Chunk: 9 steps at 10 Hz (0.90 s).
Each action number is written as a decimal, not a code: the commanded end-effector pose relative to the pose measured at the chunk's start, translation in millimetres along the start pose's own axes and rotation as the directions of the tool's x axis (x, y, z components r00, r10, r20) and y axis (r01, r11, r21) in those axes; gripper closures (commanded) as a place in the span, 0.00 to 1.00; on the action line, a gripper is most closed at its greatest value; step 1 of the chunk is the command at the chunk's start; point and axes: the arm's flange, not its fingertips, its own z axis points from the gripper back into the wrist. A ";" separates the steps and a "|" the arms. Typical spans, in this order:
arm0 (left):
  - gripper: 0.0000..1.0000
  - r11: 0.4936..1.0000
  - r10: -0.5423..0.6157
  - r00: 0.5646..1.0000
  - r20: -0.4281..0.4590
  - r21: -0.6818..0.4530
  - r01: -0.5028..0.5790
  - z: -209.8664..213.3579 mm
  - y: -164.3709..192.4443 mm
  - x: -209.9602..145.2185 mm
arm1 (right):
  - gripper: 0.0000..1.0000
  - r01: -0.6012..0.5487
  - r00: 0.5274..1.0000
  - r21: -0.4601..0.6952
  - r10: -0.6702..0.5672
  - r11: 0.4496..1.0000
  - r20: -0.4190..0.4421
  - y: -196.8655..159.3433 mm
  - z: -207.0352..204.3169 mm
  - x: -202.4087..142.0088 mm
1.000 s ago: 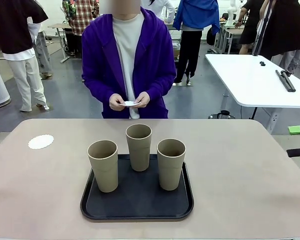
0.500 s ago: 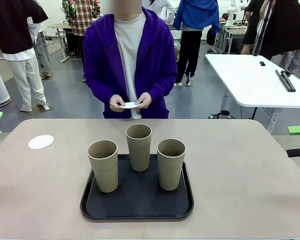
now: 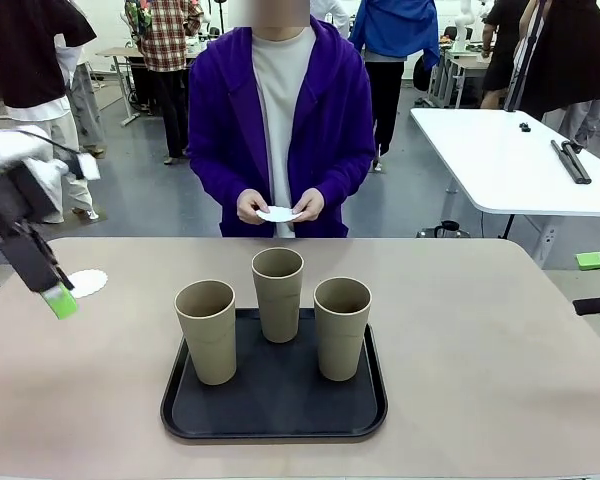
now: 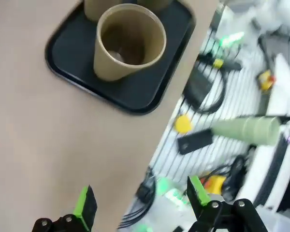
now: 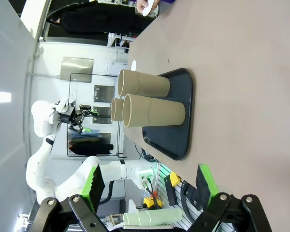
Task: Place coasters on the table and set cups on them.
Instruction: Pick up one Reusable plastic cup and place it on a coaster set by the human.
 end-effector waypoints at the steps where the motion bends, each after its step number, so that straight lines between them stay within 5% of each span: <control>1: 0.00 0.973 -0.087 0.992 -0.087 0.208 0.104 -26.5 11.0 13.1 | 0.00 -0.003 1.000 0.005 0.003 1.000 0.003 -0.2 0.1 0.8; 3: 0.00 0.944 -0.095 0.982 -0.166 0.299 0.142 -44.4 10.6 32.9 | 0.00 -0.003 1.000 0.005 0.003 1.000 0.003 -0.2 0.1 0.8; 9: 0.00 0.954 -0.142 0.976 -0.166 0.238 0.179 -36.2 3.0 31.9 | 0.00 -0.003 1.000 0.005 0.003 1.000 0.003 -0.2 0.1 0.8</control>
